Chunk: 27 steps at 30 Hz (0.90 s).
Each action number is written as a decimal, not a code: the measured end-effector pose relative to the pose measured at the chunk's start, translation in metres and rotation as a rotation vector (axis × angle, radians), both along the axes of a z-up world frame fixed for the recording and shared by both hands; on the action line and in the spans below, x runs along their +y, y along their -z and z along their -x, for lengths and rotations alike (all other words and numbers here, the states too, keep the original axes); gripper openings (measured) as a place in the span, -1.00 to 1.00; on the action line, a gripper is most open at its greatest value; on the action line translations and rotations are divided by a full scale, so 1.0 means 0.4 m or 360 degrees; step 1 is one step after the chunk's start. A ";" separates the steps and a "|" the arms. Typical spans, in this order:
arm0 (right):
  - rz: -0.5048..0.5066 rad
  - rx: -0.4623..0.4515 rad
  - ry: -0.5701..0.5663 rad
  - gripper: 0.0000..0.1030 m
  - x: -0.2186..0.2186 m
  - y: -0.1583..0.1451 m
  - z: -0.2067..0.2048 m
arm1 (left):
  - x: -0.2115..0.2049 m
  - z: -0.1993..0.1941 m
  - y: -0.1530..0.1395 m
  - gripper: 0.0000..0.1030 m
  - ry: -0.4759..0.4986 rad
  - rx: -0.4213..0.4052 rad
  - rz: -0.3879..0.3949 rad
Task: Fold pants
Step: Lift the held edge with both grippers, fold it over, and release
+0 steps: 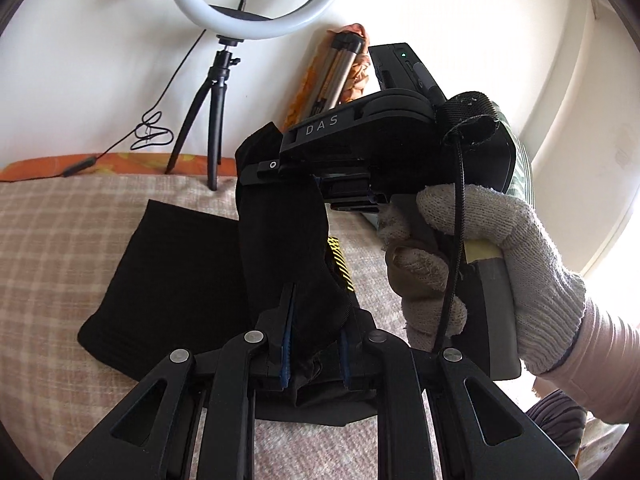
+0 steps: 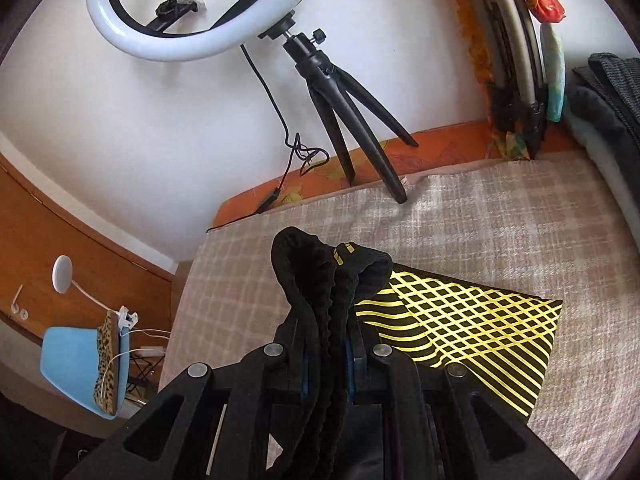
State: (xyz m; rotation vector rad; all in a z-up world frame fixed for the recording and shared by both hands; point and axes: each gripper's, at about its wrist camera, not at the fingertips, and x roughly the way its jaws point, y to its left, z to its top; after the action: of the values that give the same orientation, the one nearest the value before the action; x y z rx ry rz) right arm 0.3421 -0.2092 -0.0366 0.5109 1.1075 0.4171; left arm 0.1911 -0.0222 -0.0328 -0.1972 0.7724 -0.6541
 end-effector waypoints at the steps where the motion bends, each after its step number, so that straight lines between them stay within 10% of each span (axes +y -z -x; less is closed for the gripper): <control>1: 0.0004 0.0020 -0.0005 -0.80 0.019 0.018 -0.008 | 0.015 -0.012 0.014 -0.69 -0.0023 0.0032 0.0009; 14: 0.0090 0.0126 -0.0067 -0.76 0.165 0.148 -0.102 | 0.146 -0.125 0.132 -0.69 -0.0309 0.0220 0.0006; 19: 0.0032 0.0115 -0.0154 -0.21 0.142 0.131 -0.116 | 0.176 -0.143 0.159 -0.66 -0.0367 0.0269 -0.0016; 24: 0.0054 -0.0110 -0.0169 0.00 0.024 0.035 -0.058 | 0.228 -0.139 0.147 -0.06 -0.0511 0.0258 -0.0105; 27: 0.0289 -0.0224 -0.0192 0.00 -0.044 0.001 0.011 | 0.250 -0.118 0.120 -0.06 -0.0541 0.0168 -0.0186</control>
State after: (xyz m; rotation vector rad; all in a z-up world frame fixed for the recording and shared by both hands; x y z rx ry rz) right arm 0.3378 -0.2267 -0.0369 0.2519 1.0312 0.4460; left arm 0.2384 0.0778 -0.0808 -0.2510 0.8520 -0.2774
